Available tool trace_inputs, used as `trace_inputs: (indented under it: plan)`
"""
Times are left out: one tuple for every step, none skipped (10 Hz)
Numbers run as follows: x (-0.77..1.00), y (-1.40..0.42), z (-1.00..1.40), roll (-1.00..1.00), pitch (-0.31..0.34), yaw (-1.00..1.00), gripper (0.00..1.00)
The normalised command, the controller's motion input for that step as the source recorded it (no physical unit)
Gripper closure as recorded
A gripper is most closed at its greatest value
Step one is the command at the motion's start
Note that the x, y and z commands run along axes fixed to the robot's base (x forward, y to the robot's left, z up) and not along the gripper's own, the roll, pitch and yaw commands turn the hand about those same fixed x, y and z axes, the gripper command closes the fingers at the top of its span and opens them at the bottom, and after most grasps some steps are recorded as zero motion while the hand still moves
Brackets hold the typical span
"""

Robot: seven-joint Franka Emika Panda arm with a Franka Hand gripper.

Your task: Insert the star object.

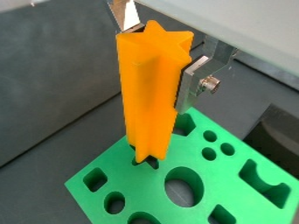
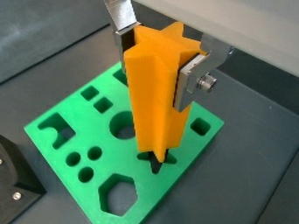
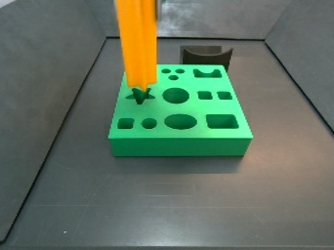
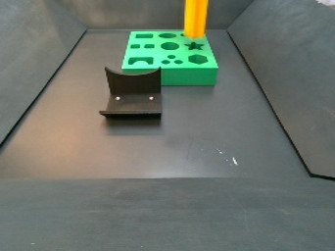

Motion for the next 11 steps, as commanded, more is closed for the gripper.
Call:
trace_inputs:
  plan:
    - [-0.07, 0.11, -0.37, 0.0, -0.006, -0.04, 1.0]
    - [-0.1, 0.07, -0.3, -0.03, -0.019, -0.12, 1.0]
    - [0.0, 0.0, -0.24, -0.03, -0.003, -0.24, 1.0]
    - [0.0, 0.0, -0.15, -0.05, 0.0, -0.35, 1.0]
    - [0.14, 0.0, -0.09, -0.1, -0.004, -0.39, 1.0]
    - [0.21, 0.0, -0.1, -0.07, -0.001, -0.47, 1.0]
    - [0.26, 0.0, -0.11, -0.03, 0.0, -0.56, 1.0]
    - [0.19, 0.0, -0.14, -0.01, 0.0, -0.67, 1.0]
    - [0.12, 0.0, -0.16, 0.0, 0.0, -0.71, 1.0]
    - [0.13, 0.0, -0.16, 0.0, 0.0, -0.71, 1.0]
    - [0.04, 0.0, -0.2, -0.01, 0.0, -0.6, 1.0]
